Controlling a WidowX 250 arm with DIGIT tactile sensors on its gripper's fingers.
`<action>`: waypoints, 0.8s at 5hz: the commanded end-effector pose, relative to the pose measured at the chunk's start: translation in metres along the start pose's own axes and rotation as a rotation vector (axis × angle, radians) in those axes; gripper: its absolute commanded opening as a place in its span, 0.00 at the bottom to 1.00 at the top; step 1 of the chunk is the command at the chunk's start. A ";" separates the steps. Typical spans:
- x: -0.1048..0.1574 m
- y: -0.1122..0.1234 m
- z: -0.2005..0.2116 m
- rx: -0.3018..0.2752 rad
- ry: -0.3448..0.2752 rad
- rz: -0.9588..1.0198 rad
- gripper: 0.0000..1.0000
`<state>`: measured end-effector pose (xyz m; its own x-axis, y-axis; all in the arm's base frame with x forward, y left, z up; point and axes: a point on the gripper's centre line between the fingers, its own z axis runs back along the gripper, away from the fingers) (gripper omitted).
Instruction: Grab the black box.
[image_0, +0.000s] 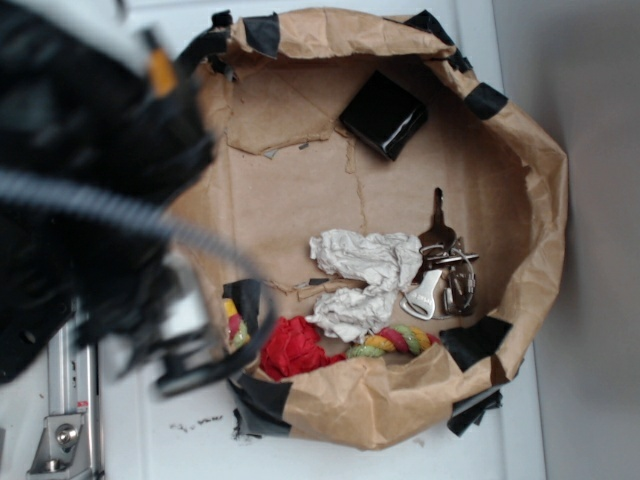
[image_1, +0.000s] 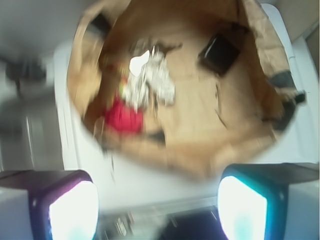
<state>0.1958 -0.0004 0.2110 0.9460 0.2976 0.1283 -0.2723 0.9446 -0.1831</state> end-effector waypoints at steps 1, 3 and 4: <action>0.059 0.008 -0.052 0.011 -0.085 0.306 1.00; 0.067 0.004 -0.069 0.115 0.003 0.250 1.00; 0.067 0.004 -0.069 0.115 0.003 0.250 1.00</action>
<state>0.2655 0.0066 0.1364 0.8522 0.5217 0.0404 -0.5181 0.8521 -0.0741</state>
